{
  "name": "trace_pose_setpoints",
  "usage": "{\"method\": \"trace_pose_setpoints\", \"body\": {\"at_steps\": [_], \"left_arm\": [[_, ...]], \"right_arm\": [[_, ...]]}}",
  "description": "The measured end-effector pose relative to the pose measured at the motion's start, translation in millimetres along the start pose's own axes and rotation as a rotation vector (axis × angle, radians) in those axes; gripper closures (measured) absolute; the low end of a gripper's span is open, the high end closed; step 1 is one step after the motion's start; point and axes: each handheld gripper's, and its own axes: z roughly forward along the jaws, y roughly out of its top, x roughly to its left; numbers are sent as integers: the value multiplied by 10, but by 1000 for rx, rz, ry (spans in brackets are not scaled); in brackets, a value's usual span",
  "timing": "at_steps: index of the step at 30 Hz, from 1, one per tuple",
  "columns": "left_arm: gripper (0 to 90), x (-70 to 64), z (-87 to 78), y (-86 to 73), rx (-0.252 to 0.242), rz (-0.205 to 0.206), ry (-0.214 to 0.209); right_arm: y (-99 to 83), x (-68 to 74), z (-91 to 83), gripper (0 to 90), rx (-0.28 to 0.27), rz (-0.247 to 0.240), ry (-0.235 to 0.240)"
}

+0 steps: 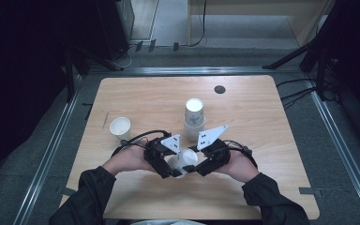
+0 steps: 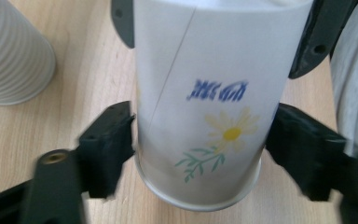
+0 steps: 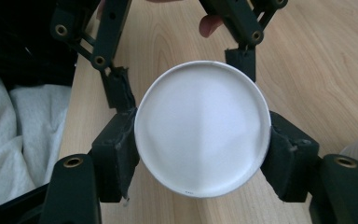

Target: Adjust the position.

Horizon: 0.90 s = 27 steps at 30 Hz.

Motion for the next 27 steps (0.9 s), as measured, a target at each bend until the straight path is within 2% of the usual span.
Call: {"method": "trace_pose_setpoints", "body": {"at_steps": [3,5,11,15,17,19,25,27], "left_arm": [[125,27,-56,-15,-53,-32,6],[119,32,-93,-28,-87,-50,9],[104,3,-194,-75,-179,-63,28],[104,-27,-220,-96,-247,-81,23],[108,-46,-213,-99,-267,-86,22],[130,-74,-191,-105,-290,-81,45],[144,-112,-173,-128,-354,-92,28],[145,-117,-181,-140,-356,-95,31]], "right_arm": [[2,-12,-61,350,-16,10,-7],[10,-24,-114,350,-38,14,-14],[67,-37,-268,350,-103,28,-17],[118,-13,-348,350,-132,17,-16],[138,-9,-370,350,-143,14,-9],[157,-13,-375,350,-147,22,3],[204,-38,-367,349,-182,47,52],[210,-49,-372,349,-189,56,67]]}}
